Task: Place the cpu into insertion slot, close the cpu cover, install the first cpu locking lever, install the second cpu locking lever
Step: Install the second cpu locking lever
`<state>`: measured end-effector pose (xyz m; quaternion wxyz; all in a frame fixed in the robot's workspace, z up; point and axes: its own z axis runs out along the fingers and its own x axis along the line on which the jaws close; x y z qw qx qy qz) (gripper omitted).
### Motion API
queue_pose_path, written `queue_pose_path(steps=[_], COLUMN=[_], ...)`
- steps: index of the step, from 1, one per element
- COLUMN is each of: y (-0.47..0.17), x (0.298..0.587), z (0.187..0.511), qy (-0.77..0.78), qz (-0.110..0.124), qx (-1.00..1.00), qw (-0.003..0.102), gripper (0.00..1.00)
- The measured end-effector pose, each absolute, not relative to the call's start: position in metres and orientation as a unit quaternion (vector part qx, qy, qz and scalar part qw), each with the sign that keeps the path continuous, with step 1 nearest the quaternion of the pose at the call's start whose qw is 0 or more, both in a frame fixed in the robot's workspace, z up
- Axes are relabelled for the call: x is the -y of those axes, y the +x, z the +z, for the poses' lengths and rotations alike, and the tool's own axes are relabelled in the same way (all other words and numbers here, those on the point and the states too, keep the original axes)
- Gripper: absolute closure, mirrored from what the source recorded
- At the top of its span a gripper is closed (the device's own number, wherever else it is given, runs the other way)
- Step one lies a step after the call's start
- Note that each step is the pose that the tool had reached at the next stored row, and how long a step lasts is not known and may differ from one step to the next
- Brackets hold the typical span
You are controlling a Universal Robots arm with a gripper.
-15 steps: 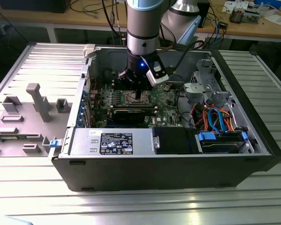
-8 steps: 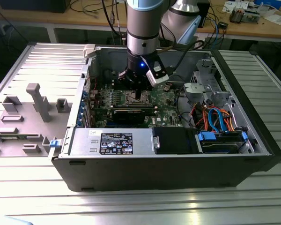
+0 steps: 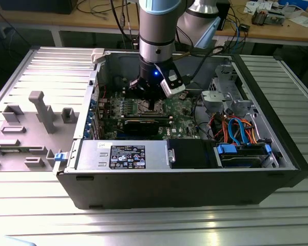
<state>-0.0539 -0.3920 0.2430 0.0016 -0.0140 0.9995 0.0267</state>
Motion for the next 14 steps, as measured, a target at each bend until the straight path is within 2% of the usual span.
queue_pose_path(steps=[3, 14], y=[-0.054, -0.068], x=[0.392, 0.393], z=[0.243, 0.230], qy=[-0.021, -0.052], qz=[0.030, 0.041], qx=[-0.999, -0.998], qw=[-0.012, -0.015], gripper=[0.89, 0.89])
